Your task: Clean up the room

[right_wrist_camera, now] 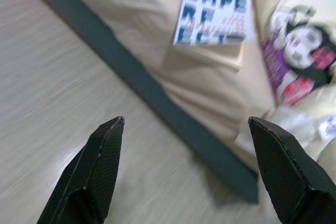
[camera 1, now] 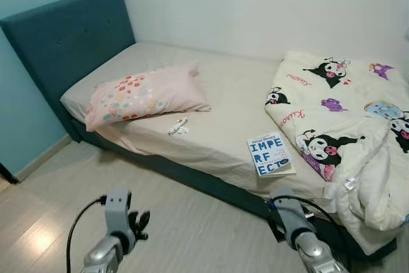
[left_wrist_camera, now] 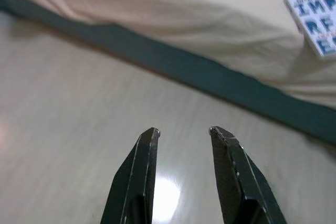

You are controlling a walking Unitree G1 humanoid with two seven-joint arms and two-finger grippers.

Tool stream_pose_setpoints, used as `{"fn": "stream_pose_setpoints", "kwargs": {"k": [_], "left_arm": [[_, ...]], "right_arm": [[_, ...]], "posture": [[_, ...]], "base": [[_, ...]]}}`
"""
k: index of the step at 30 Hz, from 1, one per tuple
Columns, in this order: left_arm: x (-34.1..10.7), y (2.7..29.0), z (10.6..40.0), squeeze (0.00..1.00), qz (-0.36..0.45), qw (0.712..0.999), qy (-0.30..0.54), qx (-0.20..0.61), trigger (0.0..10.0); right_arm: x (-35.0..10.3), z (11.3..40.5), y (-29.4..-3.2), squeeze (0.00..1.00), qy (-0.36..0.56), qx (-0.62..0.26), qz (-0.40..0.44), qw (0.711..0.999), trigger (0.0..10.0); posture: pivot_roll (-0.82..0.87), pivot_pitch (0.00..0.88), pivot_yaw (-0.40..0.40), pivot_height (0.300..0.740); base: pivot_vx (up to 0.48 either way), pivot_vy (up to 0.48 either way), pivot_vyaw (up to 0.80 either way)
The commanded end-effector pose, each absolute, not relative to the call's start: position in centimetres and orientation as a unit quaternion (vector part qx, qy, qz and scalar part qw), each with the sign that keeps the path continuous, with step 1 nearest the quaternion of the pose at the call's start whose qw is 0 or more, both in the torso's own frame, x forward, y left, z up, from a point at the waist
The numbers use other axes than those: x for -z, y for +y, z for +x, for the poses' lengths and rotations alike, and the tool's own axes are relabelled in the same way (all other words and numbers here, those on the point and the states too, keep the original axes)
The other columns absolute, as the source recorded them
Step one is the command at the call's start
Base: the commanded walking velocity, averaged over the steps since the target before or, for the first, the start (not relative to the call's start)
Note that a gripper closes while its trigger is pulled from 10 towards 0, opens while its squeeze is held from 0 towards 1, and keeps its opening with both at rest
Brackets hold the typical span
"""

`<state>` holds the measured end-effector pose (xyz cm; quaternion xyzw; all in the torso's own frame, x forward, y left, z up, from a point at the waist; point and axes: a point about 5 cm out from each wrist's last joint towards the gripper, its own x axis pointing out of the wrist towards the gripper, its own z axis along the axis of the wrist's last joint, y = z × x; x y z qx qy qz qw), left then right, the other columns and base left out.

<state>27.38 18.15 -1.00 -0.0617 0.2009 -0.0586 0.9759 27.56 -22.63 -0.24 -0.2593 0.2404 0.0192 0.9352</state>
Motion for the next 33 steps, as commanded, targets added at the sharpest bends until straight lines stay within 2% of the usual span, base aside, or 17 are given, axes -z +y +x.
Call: {"fn": "stream_pose_setpoints", "kwargs": {"k": [1, 2, 3, 4, 5, 8, 13, 15, 16, 18, 22, 24, 28, 33], "left_arm": [[0.3, 17.8, 28.3, 0.00, -0.032, 0.980, 0.191, 0.043, 10.0], [-0.4, 17.0, 28.9, 0.00, -0.029, 0.983, 0.174, 0.049, 10.0], [-0.4, 17.0, 28.9, 0.00, -0.029, 0.983, 0.174, 0.049, 10.0], [-1.0, 16.3, 29.4, 0.00, -0.033, 0.986, 0.154, 0.057, 10.0], [-1.0, 16.3, 29.4, 0.00, -0.033, 0.986, 0.154, 0.057, 10.0], [-2.0, 15.2, 29.5, 0.00, -0.057, 0.989, 0.114, 0.080, 10.0], [-2.1, 14.8, 28.1, 0.00, -0.070, 0.988, 0.094, 0.099, 10.0], [-1.9, 14.6, 25.3, 0.00, -0.093, 0.985, 0.093, 0.114, 10.0], [-1.9, 14.6, 25.3, 0.00, -0.093, 0.985, 0.093, 0.114, 10.0], [-1.8, 14.3, 23.2, 0.00, -0.091, 0.984, 0.097, 0.118, 10.0], [-1.8, 14.6, 22.6, 0.00, -0.088, 0.985, 0.098, 0.110, 10.0], [-1.9, 14.9, 21.4, 0.00, -0.088, 0.985, 0.106, 0.105, 10.0], [-2.7, 14.5, 20.7, 0.00, -0.078, 0.984, 0.103, 0.121, 10.0], [-3.5, 14.5, 22.1, 0.00, -0.084, 0.987, 0.097, 0.099, 10.0]], "right_arm": [[-0.2, 28.2, -22.8, 0.00, 0.241, -0.008, -0.263, 0.934, 10.0], [-0.7, 28.8, -22.1, 0.00, 0.228, -0.013, -0.219, 0.949, 10.0], [-0.7, 28.8, -22.1, 0.00, 0.228, -0.013, -0.219, 0.949, 10.0], [-1.3, 29.3, -20.8, 0.00, 0.209, -0.034, -0.163, 0.964, 10.0], [-1.3, 29.3, -20.8, 0.00, 0.209, -0.034, -0.163, 0.964, 10.0], [-2.7, 29.2, -17.9, 0.00, 0.155, -0.092, -0.075, 0.981, 10.0], [-3.8, 27.7, -16.4, 0.00, 0.119, -0.120, -0.044, 0.985, 10.0], [-4.3, 25.8, -16.9, 0.00, 0.099, -0.101, -0.040, 0.989, 10.0], [-4.3, 25.8, -16.9, 0.00, 0.099, -0.101, -0.040, 0.989, 10.0], [-4.5, 24.6, -17.7, 0.00, 0.097, -0.087, -0.036, 0.991, 10.0], [-4.3, 24.0, -17.9, 0.00, 0.102, -0.092, -0.037, 0.990, 10.0], [-3.7, 21.8, -18.5, 0.00, 0.127, -0.103, -0.037, 0.986, 10.0], [-3.1, 19.6, -19.2, 0.00, 0.156, -0.090, -0.023, 0.983, 10.0], [-3.6, 20.1, -18.9, 0.00, 0.152, -0.084, -0.021, 0.985, 10.0]], "posture": [[-0.14, 0.037, 0.040, 0.740], [-0.15, 0.036, 0.037, 0.740], [-0.15, 0.036, 0.037, 0.740], [-0.15, 0.034, 0.036, 0.740], [-0.15, 0.034, 0.036, 0.740], [-0.15, 0.036, 0.031, 0.740], [-0.15, 0.040, 0.027, 0.740], [-0.15, 0.045, 0.026, 0.740], [-0.15, 0.045, 0.026, 0.740], [-0.15, 0.046, 0.028, 0.740], [-0.15, 0.049, 0.027, 0.740], [-0.15, 0.056, 0.024, 0.740], [-0.15, 0.065, 0.026, 0.740], [-0.16, 0.069, 0.033, 0.740]], "base": [[0.000, 0.000, 0.00], [0.000, 0.000, 0.00], [0.000, 0.000, 0.00], [0.000, 0.000, 0.00], [0.000, 0.000, 0.00], [0.000, 0.000, 0.00], [0.000, 0.000, 0.00], [0.000, 0.000, 0.00], [0.000, 0.000, 0.00], [0.000, 0.000, 0.00], [0.000, 0.000, 0.00], [0.000, 0.000, 0.00], [0.000, 0.000, 0.00], [0.000, 0.000, 0.00]]}}
